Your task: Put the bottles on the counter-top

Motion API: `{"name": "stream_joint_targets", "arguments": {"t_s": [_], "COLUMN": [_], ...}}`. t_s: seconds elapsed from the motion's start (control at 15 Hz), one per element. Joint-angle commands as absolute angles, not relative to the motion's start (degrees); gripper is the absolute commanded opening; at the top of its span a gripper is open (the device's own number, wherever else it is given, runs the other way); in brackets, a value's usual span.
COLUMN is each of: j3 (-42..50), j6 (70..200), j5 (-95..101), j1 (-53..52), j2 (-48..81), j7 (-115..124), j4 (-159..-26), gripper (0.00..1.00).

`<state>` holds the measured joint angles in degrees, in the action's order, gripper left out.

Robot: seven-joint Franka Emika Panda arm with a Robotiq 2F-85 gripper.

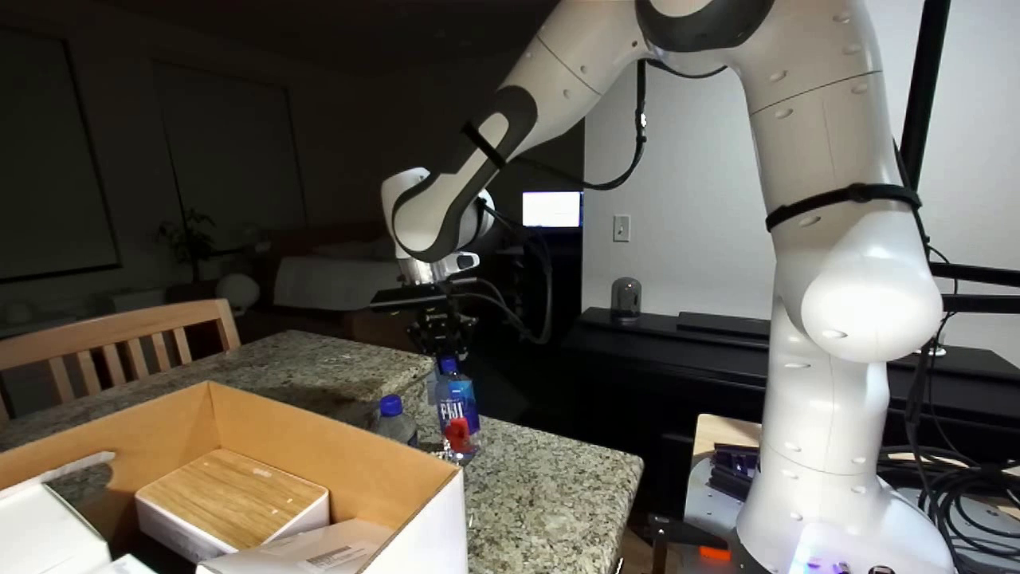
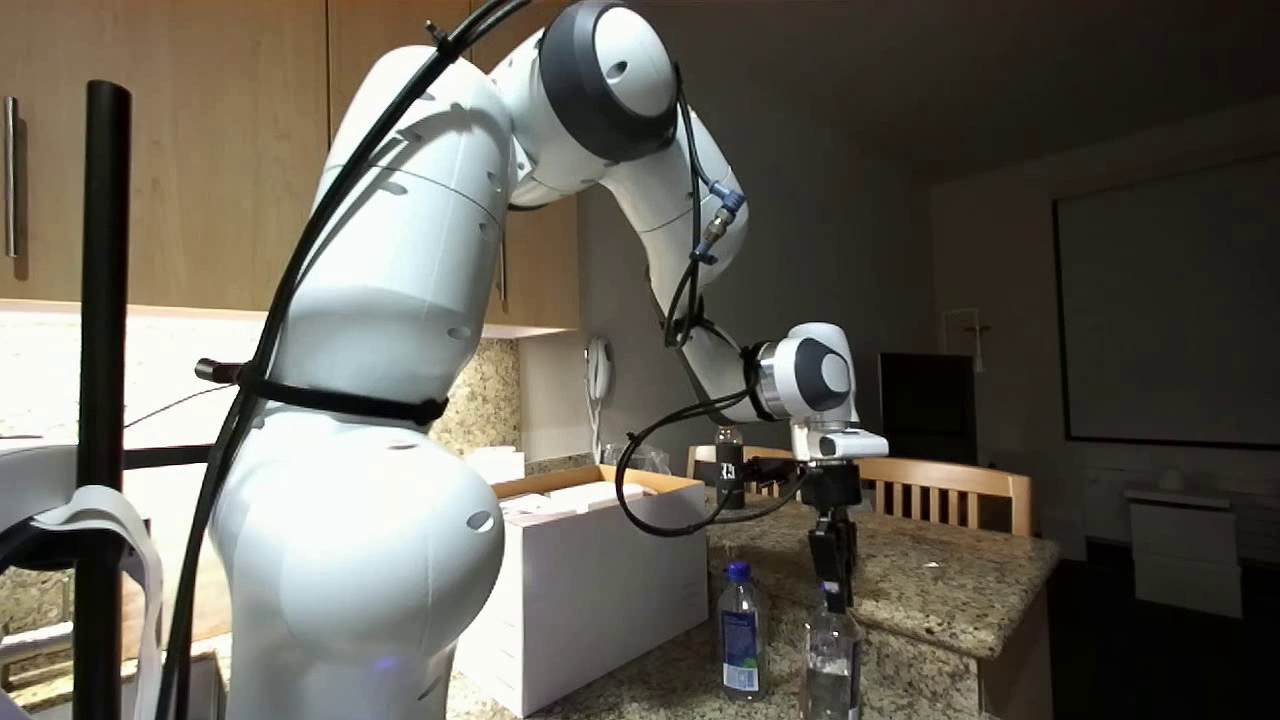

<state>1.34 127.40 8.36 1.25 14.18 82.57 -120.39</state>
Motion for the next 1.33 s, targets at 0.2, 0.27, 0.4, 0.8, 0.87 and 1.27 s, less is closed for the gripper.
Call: {"name": "stream_joint_targets", "arguments": {"t_s": [0.2,0.27,0.4,0.8,0.87,1.27], "j3": [3.5,3.5,3.7,4.4,4.4,1.4], "j6": [126.7,126.7,126.0,121.6,120.3,105.3], "j5": [1.9,1.9,2.4,4.8,5.3,7.7], "j1": [0.8,0.6,0.3,-1.1,-1.4,-1.9], "j2": [17.8,17.6,17.2,10.5,8.5,-5.4], "j7": [80.6,80.7,81.0,82.8,83.2,75.7], "j4": [-115.3,-115.1,-114.4,-115.0,-115.6,-122.1], "gripper": [0.66,0.72,0.85,1.00,1.00,1.00]}}
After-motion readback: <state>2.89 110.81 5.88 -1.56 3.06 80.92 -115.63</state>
